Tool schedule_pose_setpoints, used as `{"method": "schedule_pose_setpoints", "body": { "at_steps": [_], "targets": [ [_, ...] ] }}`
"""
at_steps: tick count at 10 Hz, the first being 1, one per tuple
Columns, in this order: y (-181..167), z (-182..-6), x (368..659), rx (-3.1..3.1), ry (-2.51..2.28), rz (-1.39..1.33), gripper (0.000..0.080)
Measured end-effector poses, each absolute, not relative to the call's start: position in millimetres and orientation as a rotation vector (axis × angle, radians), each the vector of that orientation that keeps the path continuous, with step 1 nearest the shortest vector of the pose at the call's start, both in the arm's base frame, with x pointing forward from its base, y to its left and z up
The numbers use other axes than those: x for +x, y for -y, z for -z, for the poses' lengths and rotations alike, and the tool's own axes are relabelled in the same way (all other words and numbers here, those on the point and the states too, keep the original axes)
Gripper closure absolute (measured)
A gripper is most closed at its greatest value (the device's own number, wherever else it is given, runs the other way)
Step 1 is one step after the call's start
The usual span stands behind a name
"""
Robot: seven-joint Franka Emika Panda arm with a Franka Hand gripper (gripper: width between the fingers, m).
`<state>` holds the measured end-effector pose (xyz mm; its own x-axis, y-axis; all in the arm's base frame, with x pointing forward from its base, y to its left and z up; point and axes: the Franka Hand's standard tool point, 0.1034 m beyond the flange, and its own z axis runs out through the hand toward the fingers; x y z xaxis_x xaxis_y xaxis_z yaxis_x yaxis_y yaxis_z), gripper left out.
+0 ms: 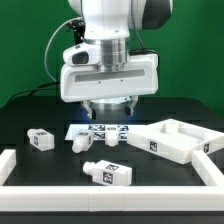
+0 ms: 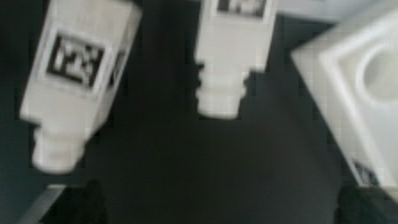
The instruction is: Assemble one leg
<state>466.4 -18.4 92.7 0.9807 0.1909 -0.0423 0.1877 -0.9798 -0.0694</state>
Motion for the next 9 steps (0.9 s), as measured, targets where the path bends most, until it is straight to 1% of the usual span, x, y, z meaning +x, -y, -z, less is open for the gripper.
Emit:
{"method": "schedule_pose_setpoints", "body": {
  "at_steps": [1, 2, 3, 4, 5, 6, 7, 8, 9],
  "targets": [
    [19, -93.1, 469, -3.067, 0.293, -0.051, 0.0151],
    [19, -88.4, 464, -3.065, 0.292, -0.07, 0.0151],
    [19, -88.0, 464, -3.064, 0.292, -0.073, 0.0151],
    [20, -88.4, 468, -3.062, 0.344, -0.065, 0.0151],
    [24, -91.7, 489, -3.047, 0.501, -0.024, 0.0151],
    [23, -96.3, 519, -3.038, 0.553, -0.004, 0.0151],
    [21, -99.3, 542, -3.025, 0.645, 0.014, 0.0151],
    [18, -100.9, 556, -3.015, 0.716, 0.03, 0.0151],
    [18, -98.8, 553, -3.016, 0.703, 0.027, 0.0151]
  ]
}}
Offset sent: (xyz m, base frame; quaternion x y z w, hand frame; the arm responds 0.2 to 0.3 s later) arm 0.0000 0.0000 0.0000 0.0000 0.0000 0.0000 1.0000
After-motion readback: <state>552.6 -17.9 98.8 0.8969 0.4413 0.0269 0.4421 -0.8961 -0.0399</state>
